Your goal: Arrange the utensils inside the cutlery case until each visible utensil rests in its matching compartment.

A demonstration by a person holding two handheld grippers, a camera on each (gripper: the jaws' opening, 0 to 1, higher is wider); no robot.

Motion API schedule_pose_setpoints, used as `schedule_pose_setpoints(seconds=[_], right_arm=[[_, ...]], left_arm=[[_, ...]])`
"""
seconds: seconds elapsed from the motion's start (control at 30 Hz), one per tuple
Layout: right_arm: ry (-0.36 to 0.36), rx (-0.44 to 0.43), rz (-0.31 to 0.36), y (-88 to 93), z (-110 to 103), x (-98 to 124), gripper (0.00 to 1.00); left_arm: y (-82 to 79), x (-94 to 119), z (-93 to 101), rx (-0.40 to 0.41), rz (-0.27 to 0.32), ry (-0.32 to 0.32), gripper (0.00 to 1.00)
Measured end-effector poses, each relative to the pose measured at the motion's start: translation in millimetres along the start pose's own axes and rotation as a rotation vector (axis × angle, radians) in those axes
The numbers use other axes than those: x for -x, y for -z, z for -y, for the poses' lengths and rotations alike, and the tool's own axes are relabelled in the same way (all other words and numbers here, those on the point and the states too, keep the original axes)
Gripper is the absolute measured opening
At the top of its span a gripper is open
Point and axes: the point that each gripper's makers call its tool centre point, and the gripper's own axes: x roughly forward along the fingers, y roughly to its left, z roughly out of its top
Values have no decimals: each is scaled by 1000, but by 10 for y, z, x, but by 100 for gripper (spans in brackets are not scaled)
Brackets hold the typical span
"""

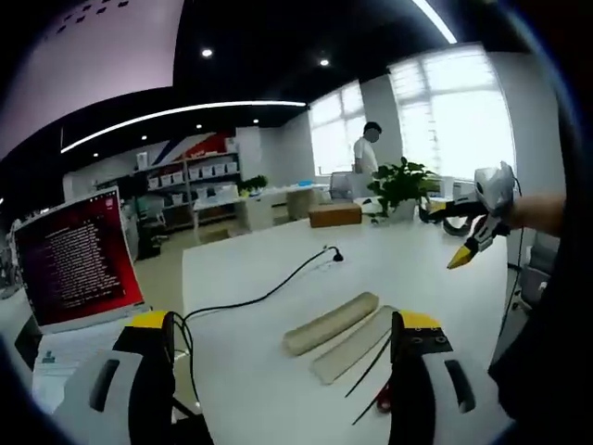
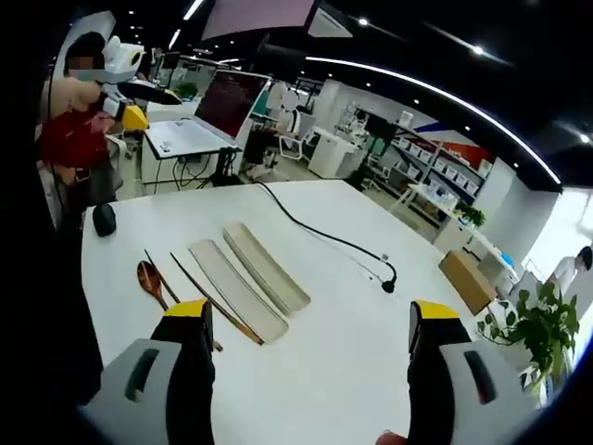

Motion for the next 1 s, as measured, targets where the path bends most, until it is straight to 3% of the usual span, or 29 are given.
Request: schedule_pose_setpoints(seconds=[0.13, 0.27, 0.37, 0.63, 1.0], right_arm=[[4, 21, -17, 38, 5, 27, 86], [13, 29, -25, 57, 17, 51, 86], [11, 41, -35, 79, 13, 50, 86], [17, 70, -40, 86, 53, 13, 88], [31, 93, -59, 123, 123, 15, 87]], left_arm=[[-29, 2, 4, -28, 15, -6, 100], [-16, -6, -9, -28, -9, -7, 100], [-75, 15, 13, -31, 38, 0, 100], [93, 70, -15, -8, -5, -4, 100], [91, 81, -83, -15, -6, -13, 100]])
